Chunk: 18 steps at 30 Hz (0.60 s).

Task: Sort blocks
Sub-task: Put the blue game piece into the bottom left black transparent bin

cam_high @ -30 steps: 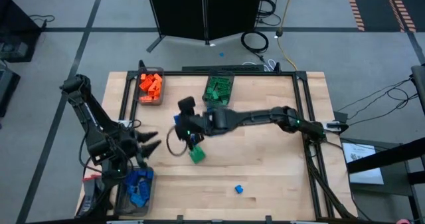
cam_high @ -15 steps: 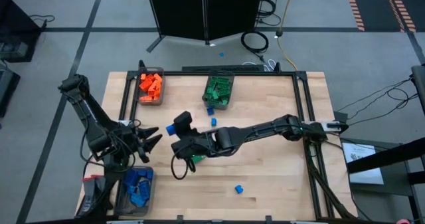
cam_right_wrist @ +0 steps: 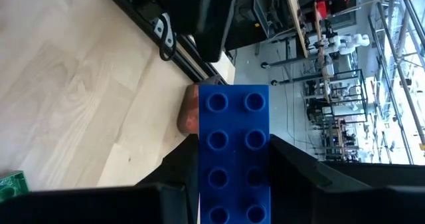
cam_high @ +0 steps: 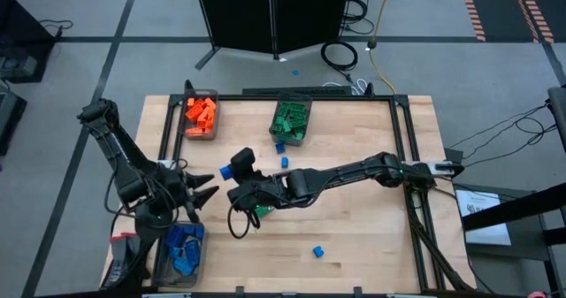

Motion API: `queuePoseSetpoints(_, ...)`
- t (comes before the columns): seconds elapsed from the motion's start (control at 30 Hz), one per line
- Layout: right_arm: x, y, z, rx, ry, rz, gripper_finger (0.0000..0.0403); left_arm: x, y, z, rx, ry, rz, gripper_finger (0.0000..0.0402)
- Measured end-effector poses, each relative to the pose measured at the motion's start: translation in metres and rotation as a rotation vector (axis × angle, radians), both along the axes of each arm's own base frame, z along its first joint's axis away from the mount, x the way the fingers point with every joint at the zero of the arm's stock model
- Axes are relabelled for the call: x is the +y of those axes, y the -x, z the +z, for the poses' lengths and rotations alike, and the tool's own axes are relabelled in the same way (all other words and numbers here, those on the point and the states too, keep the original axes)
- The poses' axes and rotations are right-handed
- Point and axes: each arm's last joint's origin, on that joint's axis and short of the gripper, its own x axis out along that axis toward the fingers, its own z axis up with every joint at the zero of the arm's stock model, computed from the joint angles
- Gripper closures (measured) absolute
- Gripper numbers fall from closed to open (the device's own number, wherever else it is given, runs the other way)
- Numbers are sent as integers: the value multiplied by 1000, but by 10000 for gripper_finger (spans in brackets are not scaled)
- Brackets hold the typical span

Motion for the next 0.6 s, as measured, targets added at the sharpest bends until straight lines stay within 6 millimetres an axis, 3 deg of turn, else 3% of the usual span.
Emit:
queuePoseSetpoints(0.27, 4, 1, 0, -1, -2, 7, 284, -10, -11, 14, 82, -145, -186, 144)
queuePoseSetpoints(0.6, 20, 6, -1, 16, 52, -4, 284, 1, -28, 20, 93, -202, -155, 116)
